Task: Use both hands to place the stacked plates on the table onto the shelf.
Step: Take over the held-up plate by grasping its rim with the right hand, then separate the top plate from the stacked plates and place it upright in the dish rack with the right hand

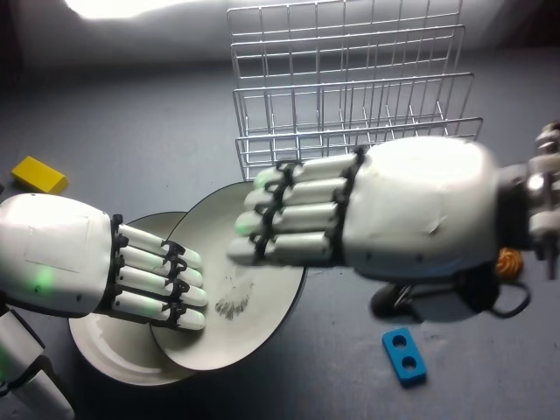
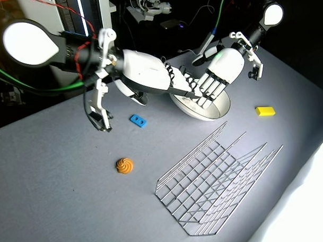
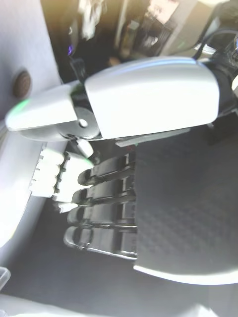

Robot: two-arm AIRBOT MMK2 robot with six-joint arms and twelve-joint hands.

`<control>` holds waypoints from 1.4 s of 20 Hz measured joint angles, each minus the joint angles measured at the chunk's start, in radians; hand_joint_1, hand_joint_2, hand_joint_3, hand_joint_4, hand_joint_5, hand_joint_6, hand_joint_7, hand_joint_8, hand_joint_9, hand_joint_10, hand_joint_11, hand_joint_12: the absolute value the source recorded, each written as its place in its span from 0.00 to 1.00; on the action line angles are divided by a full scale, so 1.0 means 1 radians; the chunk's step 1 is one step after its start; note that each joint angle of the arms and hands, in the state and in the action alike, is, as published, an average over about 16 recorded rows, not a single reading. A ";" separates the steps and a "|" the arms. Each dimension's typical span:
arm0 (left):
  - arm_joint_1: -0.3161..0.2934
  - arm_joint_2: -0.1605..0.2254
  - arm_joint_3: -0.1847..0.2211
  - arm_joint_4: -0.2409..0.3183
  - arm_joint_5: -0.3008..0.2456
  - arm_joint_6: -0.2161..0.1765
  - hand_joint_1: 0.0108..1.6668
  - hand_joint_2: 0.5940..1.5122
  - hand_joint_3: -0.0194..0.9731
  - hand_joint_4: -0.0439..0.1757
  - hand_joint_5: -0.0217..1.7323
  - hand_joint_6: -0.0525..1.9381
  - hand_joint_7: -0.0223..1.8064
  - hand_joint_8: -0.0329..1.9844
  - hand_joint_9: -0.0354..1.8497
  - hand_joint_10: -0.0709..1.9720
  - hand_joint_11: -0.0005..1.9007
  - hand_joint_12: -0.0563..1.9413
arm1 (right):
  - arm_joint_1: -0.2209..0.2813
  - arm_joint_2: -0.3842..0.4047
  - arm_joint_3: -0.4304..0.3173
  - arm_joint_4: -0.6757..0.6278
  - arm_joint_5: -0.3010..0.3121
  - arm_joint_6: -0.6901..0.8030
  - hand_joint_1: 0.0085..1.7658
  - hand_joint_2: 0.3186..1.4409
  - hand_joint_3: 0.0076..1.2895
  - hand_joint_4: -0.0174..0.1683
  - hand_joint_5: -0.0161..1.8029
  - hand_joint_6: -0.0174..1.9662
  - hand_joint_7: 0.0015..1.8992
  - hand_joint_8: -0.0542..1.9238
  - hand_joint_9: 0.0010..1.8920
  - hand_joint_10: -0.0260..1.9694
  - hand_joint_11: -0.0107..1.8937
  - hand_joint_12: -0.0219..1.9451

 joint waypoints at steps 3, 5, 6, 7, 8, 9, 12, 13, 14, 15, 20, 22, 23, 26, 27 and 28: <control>-0.001 0.000 0.000 0.000 0.000 -0.001 0.01 0.51 0.04 0.22 0.01 0.02 0.01 0.01 0.03 0.04 0.01 0.03 | -0.013 -0.068 0.044 0.001 -0.014 -0.019 0.66 0.68 0.01 0.11 0.02 0.02 0.01 0.03 0.01 0.02 0.02 0.01; -0.001 0.000 0.000 0.000 0.001 -0.001 0.01 0.51 0.04 0.22 0.01 0.02 0.01 0.01 0.03 0.04 0.01 0.03 | -0.016 -0.113 0.073 0.001 -0.018 -0.026 0.65 0.69 0.01 0.11 0.02 0.02 0.01 0.03 0.01 0.02 0.02 0.01; -0.001 -0.001 0.000 0.000 0.001 -0.001 0.01 0.51 0.04 0.22 0.01 0.02 0.01 0.01 0.03 0.04 0.01 0.03 | -0.017 -0.134 0.088 0.001 -0.019 -0.029 0.65 0.69 0.01 0.11 0.02 0.02 0.01 0.03 0.01 0.02 0.02 0.01; -0.001 -0.001 0.000 0.001 0.000 -0.001 0.01 0.51 0.04 0.22 0.01 0.02 0.01 0.01 0.03 0.04 0.01 0.03 | -0.017 -0.155 0.103 0.001 -0.020 -0.032 0.65 0.69 0.01 0.11 0.02 0.02 0.01 0.03 0.01 0.02 0.02 0.01; -0.001 -0.001 0.001 0.001 0.000 -0.001 0.01 0.51 0.04 0.22 0.01 0.02 0.01 0.01 0.03 0.04 0.01 0.03 | -0.017 -0.176 0.118 0.001 -0.021 -0.035 0.65 0.69 0.01 0.11 0.03 0.02 0.01 0.03 0.01 0.02 0.02 0.03; -0.001 -0.001 0.001 0.001 0.000 -0.001 0.01 0.51 0.04 0.22 0.01 0.03 0.01 0.01 0.03 0.04 0.01 0.03 | -0.016 -0.195 0.133 0.001 -0.023 -0.038 0.66 0.69 0.01 0.11 0.04 0.02 0.02 0.03 0.02 0.02 0.02 0.06; -0.001 -0.001 0.002 0.001 0.000 -0.001 0.01 0.51 0.04 0.22 0.01 0.03 0.01 0.01 0.03 0.04 0.01 0.03 | -0.011 -0.247 0.172 0.001 -0.031 -0.046 0.67 0.69 0.01 0.11 0.07 0.02 0.04 0.03 0.04 0.02 0.02 0.16; -0.001 -0.002 0.003 0.001 0.000 -0.001 0.01 0.51 0.04 0.22 0.01 0.03 0.01 0.01 0.03 0.04 0.01 0.03 | -0.009 -0.262 0.184 0.001 -0.033 -0.048 0.67 0.69 0.01 0.11 0.09 0.02 0.06 0.03 0.05 0.02 0.02 0.20; -0.001 -0.002 0.003 0.001 0.000 -0.001 0.01 0.51 0.04 0.22 0.01 0.03 0.01 0.01 0.03 0.04 0.01 0.03 | -0.007 -0.277 0.195 0.001 -0.036 -0.051 0.67 0.69 0.01 0.11 0.10 0.02 0.07 0.03 0.07 0.02 0.02 0.23; -0.001 -0.002 0.004 0.001 0.000 -0.001 0.01 0.51 0.04 0.22 0.01 0.03 0.01 0.01 0.03 0.04 0.01 0.03 | -0.005 -0.290 0.205 0.001 -0.039 -0.054 0.68 0.69 0.01 0.11 0.12 0.02 0.09 0.03 0.08 0.03 0.02 0.28; -0.001 -0.002 0.007 0.000 -0.001 -0.001 0.01 0.51 0.04 0.22 0.01 0.03 0.01 0.01 0.03 0.04 0.01 0.03 | -0.001 -0.344 0.246 0.000 -0.047 -0.068 0.68 0.69 0.01 0.10 0.22 0.02 0.19 0.03 0.17 0.04 0.03 0.49; -0.001 -0.002 0.008 0.000 -0.002 -0.001 0.01 0.51 0.04 0.22 0.01 0.03 0.01 0.01 0.03 0.04 0.01 0.03 | -0.001 -0.358 0.258 0.000 -0.045 -0.074 0.68 0.68 0.01 0.09 0.27 0.04 0.24 0.05 0.23 0.05 0.06 0.57; -0.001 -0.002 0.009 -0.001 -0.002 -0.001 0.01 0.51 0.04 0.22 0.01 0.03 0.01 0.01 0.03 0.04 0.01 0.03 | -0.001 -0.364 0.263 0.000 -0.043 -0.077 0.68 0.68 0.01 0.09 0.29 0.05 0.26 0.06 0.25 0.05 0.08 0.60; -0.001 -0.002 0.011 0.000 -0.003 -0.001 0.01 0.51 0.04 0.21 0.01 0.03 0.01 0.01 0.03 0.04 0.01 0.03 | -0.001 -0.378 0.274 -0.001 -0.034 -0.085 0.67 0.66 0.01 0.07 0.34 0.11 0.32 0.11 0.33 0.09 0.14 0.65; -0.002 -0.001 0.011 0.001 -0.003 -0.001 0.01 0.51 0.04 0.21 0.01 0.03 0.01 0.01 0.03 0.04 0.01 0.03 | -0.001 -0.381 0.277 -0.002 -0.030 -0.087 0.67 0.66 0.01 0.07 0.35 0.13 0.34 0.13 0.35 0.12 0.16 0.66; -0.004 -0.001 0.011 0.003 -0.003 -0.002 0.01 0.51 0.04 0.21 0.01 0.03 0.01 0.01 0.03 0.04 0.01 0.03 | -0.001 -0.384 0.280 -0.002 -0.025 -0.088 0.66 0.65 0.01 0.06 0.37 0.15 0.36 0.15 0.36 0.16 0.18 0.66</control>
